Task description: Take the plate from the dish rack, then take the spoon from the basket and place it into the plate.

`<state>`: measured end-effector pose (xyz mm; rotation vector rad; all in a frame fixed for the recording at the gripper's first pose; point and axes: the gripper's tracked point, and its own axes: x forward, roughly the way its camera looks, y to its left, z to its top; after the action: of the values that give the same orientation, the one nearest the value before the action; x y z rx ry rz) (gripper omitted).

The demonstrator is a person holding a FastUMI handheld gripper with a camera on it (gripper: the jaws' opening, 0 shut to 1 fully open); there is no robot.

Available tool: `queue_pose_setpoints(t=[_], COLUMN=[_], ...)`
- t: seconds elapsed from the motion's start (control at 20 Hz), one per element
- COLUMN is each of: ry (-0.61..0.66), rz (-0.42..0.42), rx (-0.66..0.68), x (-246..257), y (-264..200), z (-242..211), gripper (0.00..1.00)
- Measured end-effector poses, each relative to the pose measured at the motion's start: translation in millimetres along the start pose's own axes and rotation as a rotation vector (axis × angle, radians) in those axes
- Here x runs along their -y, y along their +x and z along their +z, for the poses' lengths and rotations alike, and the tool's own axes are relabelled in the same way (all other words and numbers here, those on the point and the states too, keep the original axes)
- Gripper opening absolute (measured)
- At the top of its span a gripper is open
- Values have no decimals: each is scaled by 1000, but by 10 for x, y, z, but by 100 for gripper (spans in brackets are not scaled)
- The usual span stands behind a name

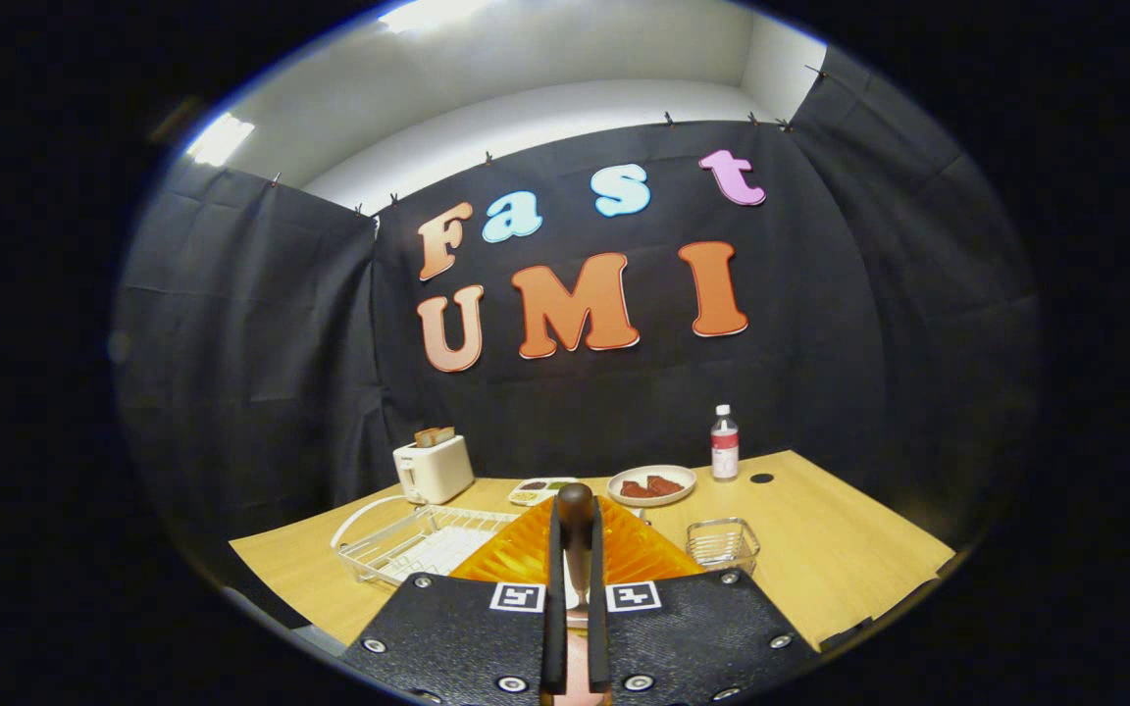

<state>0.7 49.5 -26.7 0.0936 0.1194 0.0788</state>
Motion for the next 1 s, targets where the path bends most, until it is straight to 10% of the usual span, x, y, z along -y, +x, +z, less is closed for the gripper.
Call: queue_pose_setpoints(t=[1.0], ry=[48], rz=[231], rx=[-150], x=[-388], y=[-216], z=[-1014], gripper=[8])
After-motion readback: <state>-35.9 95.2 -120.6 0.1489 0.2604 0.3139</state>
